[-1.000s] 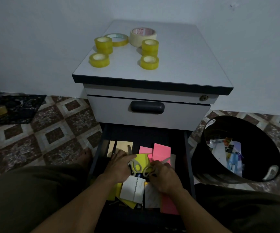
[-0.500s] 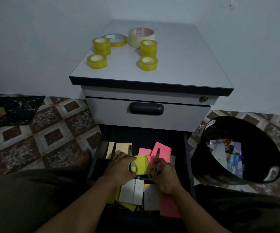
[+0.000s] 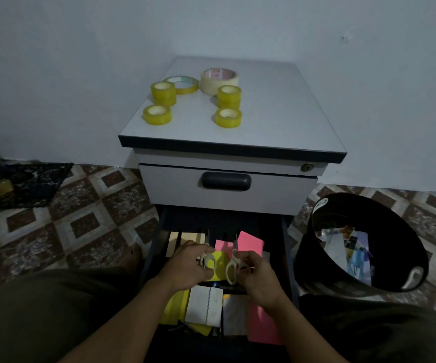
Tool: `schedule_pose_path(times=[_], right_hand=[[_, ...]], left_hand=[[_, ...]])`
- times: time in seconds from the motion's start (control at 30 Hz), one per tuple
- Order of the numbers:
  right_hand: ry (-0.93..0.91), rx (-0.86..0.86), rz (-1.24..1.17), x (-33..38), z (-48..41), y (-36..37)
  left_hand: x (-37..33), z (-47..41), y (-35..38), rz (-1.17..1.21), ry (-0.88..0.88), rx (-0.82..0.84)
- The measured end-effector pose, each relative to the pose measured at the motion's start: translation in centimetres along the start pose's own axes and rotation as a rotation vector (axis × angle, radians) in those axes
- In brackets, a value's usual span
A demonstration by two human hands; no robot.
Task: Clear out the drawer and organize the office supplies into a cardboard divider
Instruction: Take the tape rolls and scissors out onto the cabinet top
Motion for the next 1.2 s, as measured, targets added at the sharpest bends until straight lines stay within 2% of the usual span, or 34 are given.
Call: schedule_pose_path(times=[0.13,0.37,0.73,0.97,1.2], right_hand=[[-0.018,-0.024,-0.026,2.2,0.8,-1.1],[-0.097,0.027,-0.057,8.4,5.8,-3.4],[-0.343,-0.046,-0.117,19.3,10.8,-9.2],[-0.509,-0.162,-0.025,25.9,7.2,-14.8],[-0.488,-0.224,-0.015,30.0,-2.4,-19.6]], left_hand=[[-2.6,1.3,-2.1,0.045,0.048,-0.008],[-7.1,4.8,-7.4,-0.013,0.151,-0.099],[-17.2,8.6,-17.6,0.019,0.296,-0.244],[-25.1,4.0,-21.6,-0.095,0.436,-0.326],[-31.5,-6.4,-22.4,-0.268,0.499,-0.301]])
Point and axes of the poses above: each hand's wrist, its own z-axis away from the middle knuckle, its own y-axis out of the palm, x = y × z, the point moved 6 cm from there along -z, towards the middle knuckle, and after that the axes turned 9 degrees about -x, right-handed, at the moved point
